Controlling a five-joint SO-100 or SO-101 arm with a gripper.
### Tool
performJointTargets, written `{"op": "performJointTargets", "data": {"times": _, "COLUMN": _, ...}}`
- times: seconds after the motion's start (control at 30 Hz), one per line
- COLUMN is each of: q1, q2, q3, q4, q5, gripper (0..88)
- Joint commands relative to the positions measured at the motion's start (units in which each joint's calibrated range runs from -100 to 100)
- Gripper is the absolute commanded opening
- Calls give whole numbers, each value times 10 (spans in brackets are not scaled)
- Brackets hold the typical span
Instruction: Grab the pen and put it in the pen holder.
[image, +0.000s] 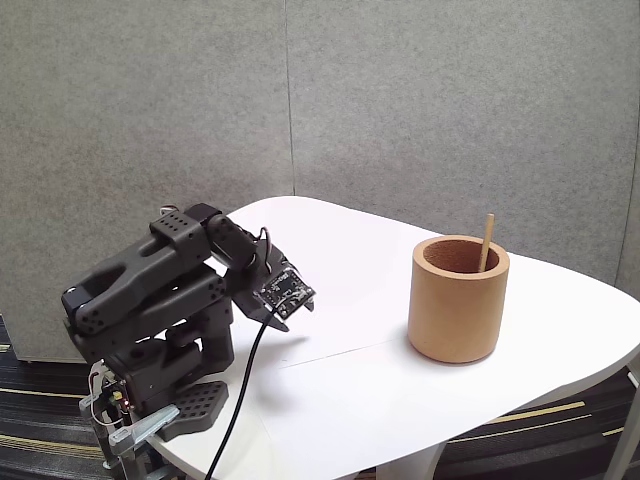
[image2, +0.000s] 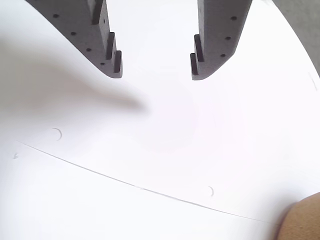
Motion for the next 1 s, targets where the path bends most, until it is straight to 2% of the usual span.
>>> {"op": "performJointTargets", "data": {"times": 0.0, "q1": 4, "q2": 2, "q3": 14, "q4": -3, "q5": -2, "gripper": 187}}
{"op": "performJointTargets", "data": {"times": 0.97, "q1": 2, "q2": 2, "q3": 24, "q4": -2, "q5": 1, "gripper": 187}}
